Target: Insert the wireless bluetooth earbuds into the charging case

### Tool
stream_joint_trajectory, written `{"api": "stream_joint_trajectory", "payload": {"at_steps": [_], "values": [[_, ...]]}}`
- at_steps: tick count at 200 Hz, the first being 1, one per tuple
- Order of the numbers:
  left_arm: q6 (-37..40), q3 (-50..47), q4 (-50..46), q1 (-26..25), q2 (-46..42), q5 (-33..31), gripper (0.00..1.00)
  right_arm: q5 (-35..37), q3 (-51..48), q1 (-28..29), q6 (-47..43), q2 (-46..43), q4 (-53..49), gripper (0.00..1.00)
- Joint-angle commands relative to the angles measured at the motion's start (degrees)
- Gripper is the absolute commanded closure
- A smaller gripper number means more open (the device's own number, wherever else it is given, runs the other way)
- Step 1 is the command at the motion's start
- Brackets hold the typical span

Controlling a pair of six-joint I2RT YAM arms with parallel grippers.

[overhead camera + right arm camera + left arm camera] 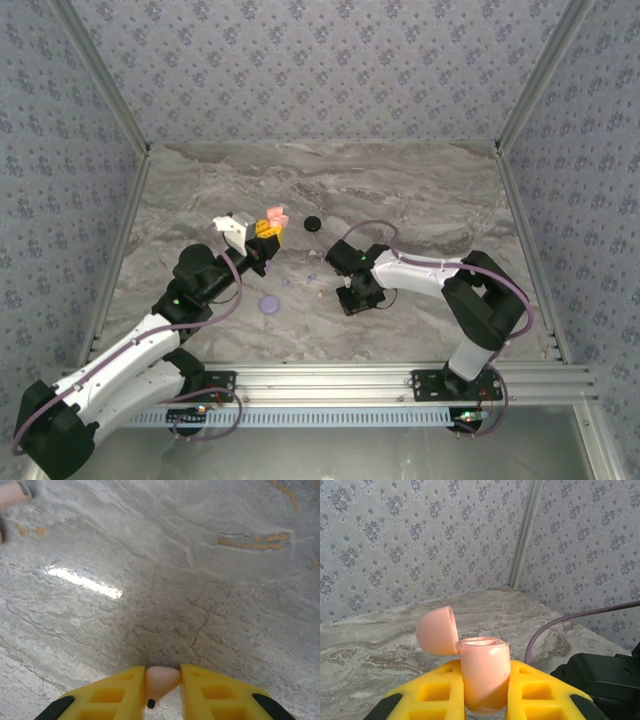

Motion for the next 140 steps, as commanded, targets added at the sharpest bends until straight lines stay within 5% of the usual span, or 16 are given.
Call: {"api": "stream_joint_trajectory", "payload": {"at_steps": [1, 52, 103, 140], "values": [[0.6, 1.0, 1.1, -0.2, 0.2, 0.3, 1.0, -0.2, 0.8, 1.0, -1.3, -0.9, 2.1, 0.76], [-1.3, 0.3, 5.6, -0.2, 2.0, 4.6, 1.0, 2.2, 1.7, -3.2, -3.5, -11.9, 1.1, 0.77], [-3.6, 2.2, 14.3, -0.4, 7.6, 12.6, 1.0, -3.8, 7.2, -11.2, -4.6, -26.9, 7.4, 0.78], [-4.1, 5.9, 17.8, -1.0, 12.4, 18.2, 1.0, -6.1, 12.5, -11.5, -4.4, -30.6, 13.8, 0.78]]}}
